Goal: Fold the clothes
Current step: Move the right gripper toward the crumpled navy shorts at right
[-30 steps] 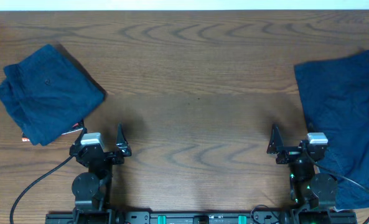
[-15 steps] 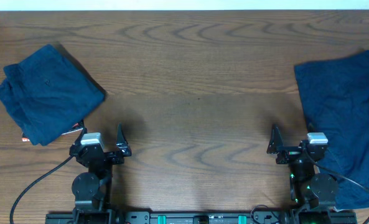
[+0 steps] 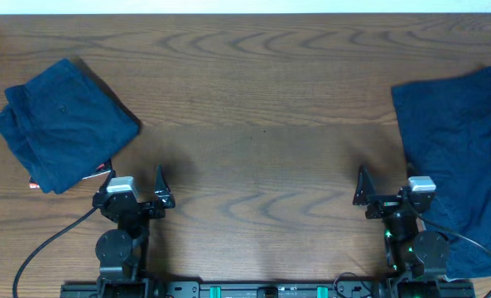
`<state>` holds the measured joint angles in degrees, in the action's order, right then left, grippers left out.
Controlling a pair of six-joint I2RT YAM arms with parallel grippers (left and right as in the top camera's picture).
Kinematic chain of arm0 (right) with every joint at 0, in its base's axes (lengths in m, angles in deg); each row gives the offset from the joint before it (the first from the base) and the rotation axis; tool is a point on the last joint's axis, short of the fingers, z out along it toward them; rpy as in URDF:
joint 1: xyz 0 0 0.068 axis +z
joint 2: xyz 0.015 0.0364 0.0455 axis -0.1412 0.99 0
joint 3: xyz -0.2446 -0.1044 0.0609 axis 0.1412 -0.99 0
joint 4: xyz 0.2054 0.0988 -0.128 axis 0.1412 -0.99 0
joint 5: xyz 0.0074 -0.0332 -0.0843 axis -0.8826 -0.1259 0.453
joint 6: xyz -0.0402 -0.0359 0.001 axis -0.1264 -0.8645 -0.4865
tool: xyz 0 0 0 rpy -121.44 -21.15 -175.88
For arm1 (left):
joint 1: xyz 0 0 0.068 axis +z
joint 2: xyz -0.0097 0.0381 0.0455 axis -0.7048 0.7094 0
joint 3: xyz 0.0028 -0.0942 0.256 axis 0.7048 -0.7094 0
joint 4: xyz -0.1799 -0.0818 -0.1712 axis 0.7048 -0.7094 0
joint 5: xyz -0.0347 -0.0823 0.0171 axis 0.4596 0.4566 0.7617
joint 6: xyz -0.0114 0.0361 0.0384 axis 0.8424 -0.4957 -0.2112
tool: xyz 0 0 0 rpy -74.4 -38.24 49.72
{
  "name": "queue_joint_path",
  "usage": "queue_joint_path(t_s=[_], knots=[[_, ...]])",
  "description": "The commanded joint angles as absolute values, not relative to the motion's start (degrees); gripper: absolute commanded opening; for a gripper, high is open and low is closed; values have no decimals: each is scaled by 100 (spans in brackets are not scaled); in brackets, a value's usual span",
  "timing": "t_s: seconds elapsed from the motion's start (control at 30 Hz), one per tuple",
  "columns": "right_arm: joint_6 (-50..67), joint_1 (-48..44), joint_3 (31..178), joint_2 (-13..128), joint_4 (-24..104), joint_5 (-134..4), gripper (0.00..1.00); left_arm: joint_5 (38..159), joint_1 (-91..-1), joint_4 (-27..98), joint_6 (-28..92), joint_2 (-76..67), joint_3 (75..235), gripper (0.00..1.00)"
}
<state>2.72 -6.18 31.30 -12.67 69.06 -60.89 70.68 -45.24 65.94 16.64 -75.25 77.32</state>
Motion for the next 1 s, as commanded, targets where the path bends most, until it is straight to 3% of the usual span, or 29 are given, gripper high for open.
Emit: queue_joint_path(t_s=[0.0,0.27,0.7,0.97], knots=[[548,-662,3196,-1267,6860,-6240,99,7263,-4511,6421,2394,-7501,7711,98],[28,-666,4378,-314,5784,-5523,99,7940,-4511,5265,2552,-6430,8961,98],[-399,-861,7541,4494,3725,-4979,99,7938,-4511,3064,2296,-3327,11874,98],[-368,-959,7934,6365,4311,-4249,99,7936,-4511,2906,2296,-2822,11942,98]])
